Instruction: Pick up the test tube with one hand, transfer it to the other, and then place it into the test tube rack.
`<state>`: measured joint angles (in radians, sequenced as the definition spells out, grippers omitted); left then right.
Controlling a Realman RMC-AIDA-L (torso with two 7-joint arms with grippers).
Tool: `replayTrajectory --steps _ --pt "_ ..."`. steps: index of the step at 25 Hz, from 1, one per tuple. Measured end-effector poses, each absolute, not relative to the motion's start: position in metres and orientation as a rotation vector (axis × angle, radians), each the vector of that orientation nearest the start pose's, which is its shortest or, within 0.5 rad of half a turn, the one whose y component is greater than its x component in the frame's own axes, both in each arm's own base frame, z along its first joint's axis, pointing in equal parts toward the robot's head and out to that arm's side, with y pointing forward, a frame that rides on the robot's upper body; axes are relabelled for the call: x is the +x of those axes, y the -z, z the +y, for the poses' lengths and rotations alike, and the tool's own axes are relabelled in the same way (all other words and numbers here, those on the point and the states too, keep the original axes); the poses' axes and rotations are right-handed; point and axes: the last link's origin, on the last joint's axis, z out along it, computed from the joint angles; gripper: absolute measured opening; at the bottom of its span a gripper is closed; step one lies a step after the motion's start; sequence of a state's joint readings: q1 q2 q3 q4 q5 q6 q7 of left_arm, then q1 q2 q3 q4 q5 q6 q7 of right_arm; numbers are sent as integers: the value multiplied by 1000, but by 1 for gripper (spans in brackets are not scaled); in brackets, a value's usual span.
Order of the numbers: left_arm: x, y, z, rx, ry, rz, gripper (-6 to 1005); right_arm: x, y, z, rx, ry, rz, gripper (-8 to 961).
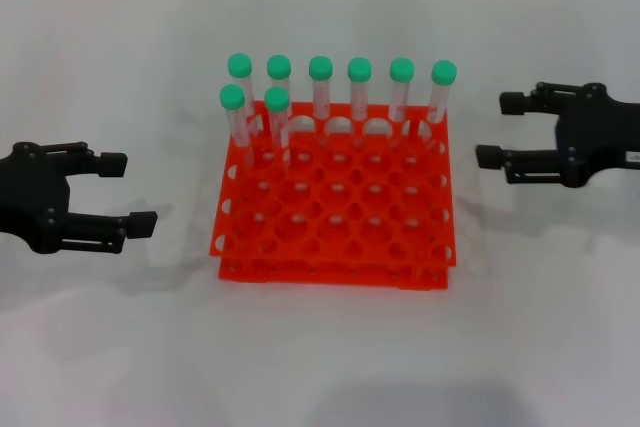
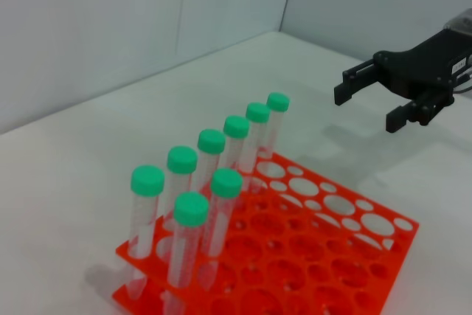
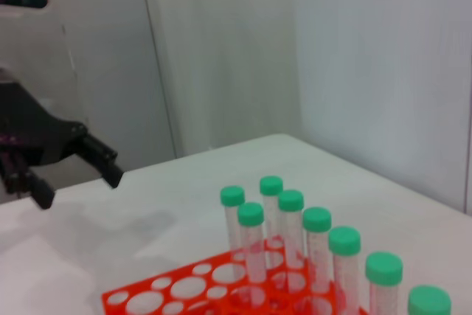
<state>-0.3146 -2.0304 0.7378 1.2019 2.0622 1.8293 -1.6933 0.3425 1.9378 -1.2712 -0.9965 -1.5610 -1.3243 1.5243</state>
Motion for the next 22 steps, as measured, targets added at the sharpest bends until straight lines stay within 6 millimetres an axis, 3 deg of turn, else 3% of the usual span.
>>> replayTrajectory --steps 5,22 --pt "-272 -86 282 -2776 427 -655 888 237 -45 334 -2733 -570 413 783" --pt "-268 -82 283 -2802 469 -614 888 231 -41 330 -2808 -518 371 783"
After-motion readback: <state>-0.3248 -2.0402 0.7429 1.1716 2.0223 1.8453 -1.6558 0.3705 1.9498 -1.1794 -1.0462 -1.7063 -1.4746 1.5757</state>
